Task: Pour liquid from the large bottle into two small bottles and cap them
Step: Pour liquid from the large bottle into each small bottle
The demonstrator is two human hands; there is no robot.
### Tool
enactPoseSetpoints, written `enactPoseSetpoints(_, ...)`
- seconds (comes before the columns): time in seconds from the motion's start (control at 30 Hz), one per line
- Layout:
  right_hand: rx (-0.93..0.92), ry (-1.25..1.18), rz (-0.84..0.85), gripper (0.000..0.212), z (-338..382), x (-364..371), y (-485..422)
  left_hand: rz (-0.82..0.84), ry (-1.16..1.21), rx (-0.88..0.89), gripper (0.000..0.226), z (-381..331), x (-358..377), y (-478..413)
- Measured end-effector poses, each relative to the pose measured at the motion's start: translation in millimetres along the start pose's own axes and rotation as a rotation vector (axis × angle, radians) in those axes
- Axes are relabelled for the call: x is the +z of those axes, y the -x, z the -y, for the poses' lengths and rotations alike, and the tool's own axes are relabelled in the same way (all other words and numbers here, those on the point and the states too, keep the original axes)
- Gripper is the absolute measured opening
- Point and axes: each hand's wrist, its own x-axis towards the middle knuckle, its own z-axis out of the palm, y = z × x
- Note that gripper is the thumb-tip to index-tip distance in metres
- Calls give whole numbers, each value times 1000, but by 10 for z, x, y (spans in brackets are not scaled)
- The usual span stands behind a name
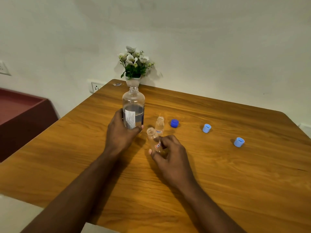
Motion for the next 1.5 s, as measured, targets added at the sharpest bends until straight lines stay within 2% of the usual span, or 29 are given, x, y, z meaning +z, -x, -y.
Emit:
enactPoseSetpoints(0.17,16,-22,37,36,16,61,-103,-33,-1,3,86,16,-40,-21)
enactPoseSetpoints(0.37,48,-134,11,45,-28,-20,-111,-85,-56,113,83,29,-135,-74)
enactPoseSetpoints(0.53,13,-175,11,33,6,-63,-44,-141,-133,240,78,50,-189,-112)
enactPoseSetpoints(0.63,27,-218,-8,16,5,-73,-52,-167,-184,315,76,26,-202,-97)
enactPoseSetpoints(1.1,9,-253,7,27,34,-124,-26,-195,-327,488,74,29,-190,-85)
enactPoseSetpoints(1.37,18,-255,13,14,16,-115,-36,-216,-328,507,74,24,-200,-93)
enactPoseSetpoints(1.5,11,-251,19,15,20,-135,-35,-227,-333,523,72,15,-208,-92)
